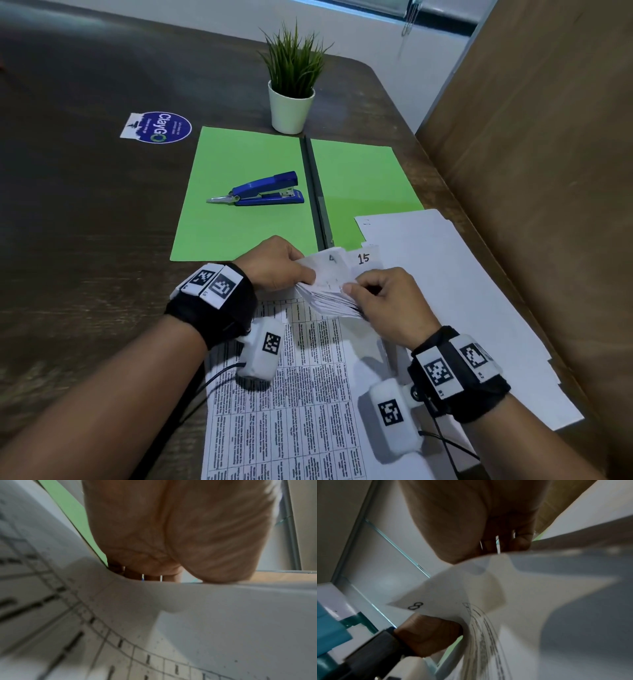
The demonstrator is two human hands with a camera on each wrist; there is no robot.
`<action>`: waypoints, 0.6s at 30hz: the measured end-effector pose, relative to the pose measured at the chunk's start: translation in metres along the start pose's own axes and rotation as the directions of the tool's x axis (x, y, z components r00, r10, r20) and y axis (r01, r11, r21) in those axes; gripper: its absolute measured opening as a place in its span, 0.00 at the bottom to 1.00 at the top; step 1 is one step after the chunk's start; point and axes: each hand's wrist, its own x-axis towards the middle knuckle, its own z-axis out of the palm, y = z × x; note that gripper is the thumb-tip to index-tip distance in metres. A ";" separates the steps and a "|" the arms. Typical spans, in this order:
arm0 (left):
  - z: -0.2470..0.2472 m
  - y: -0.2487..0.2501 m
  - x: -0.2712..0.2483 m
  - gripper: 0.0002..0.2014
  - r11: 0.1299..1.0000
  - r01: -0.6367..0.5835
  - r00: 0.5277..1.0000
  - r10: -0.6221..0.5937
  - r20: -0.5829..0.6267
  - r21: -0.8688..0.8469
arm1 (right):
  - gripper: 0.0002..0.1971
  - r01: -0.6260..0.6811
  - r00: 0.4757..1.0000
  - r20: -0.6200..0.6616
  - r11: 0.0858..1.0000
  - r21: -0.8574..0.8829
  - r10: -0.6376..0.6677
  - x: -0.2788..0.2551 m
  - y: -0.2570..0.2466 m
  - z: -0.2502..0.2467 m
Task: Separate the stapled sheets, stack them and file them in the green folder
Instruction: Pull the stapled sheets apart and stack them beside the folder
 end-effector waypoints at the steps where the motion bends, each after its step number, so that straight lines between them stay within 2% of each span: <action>1: -0.002 0.000 0.000 0.05 1.000 0.011 1.000 -0.011 0.005 0.003 | 0.24 0.010 1.000 -0.025 1.000 0.029 -0.009 -0.001 -0.001 -0.002; 5: -0.005 -0.001 0.000 0.07 0.999 0.036 0.999 -0.036 0.022 0.022 | 0.24 0.030 0.999 0.035 0.999 -0.036 -0.029 -0.009 -0.001 -0.006; 7: -0.007 0.000 0.000 0.07 0.999 0.041 0.999 -0.042 0.025 0.035 | 0.25 0.031 0.995 -0.097 0.999 -0.023 -0.033 -0.011 -0.001 -0.013; 8: -0.008 0.000 0.000 0.07 0.998 0.043 0.999 -0.044 0.025 0.043 | 0.24 0.024 0.987 -0.162 0.999 0.044 -0.016 -0.011 0.000 -0.018; 9: -0.009 0.000 0.000 0.08 0.998 0.044 0.999 -0.046 0.028 0.054 | 0.22 0.000 0.986 -0.167 0.995 0.100 0.017 -0.010 0.002 -0.024; 10: -0.010 0.000 0.000 0.08 0.997 0.048 0.998 -0.050 0.030 0.063 | 0.19 -0.029 0.994 -0.101 0.993 0.115 0.041 -0.011 0.004 -0.028; 11: -0.010 -0.001 -0.001 0.07 0.996 0.049 0.998 -0.052 0.030 0.068 | 0.17 -0.082 0.996 0.027 0.994 0.068 0.080 -0.014 0.006 -0.031; 12: -0.010 0.000 -0.001 0.08 0.996 0.050 0.998 -0.052 0.028 0.072 | 0.15 -0.126 0.978 0.166 0.992 -0.010 0.125 -0.019 0.010 -0.032; 13: -0.010 0.000 -0.001 0.08 0.996 0.048 0.998 -0.050 0.027 0.074 | 0.15 -0.146 0.956 0.249 0.987 -0.066 0.158 -0.024 0.015 -0.034; 14: -0.009 0.001 -0.001 0.09 0.996 0.046 0.998 -0.049 0.028 0.074 | 0.16 -0.155 0.955 0.243 0.985 -0.081 0.170 -0.027 0.017 -0.038; 17: -0.010 0.001 -0.002 0.10 0.996 0.050 0.998 -0.053 0.028 0.074 | 0.16 -0.183 0.983 0.022 0.978 0.096 0.182 -0.032 0.025 -0.049; 18: -0.010 0.001 -0.002 0.11 0.996 0.052 0.998 -0.054 0.023 0.077 | 0.16 -0.181 0.984 0.019 0.978 0.106 0.180 -0.035 0.026 -0.050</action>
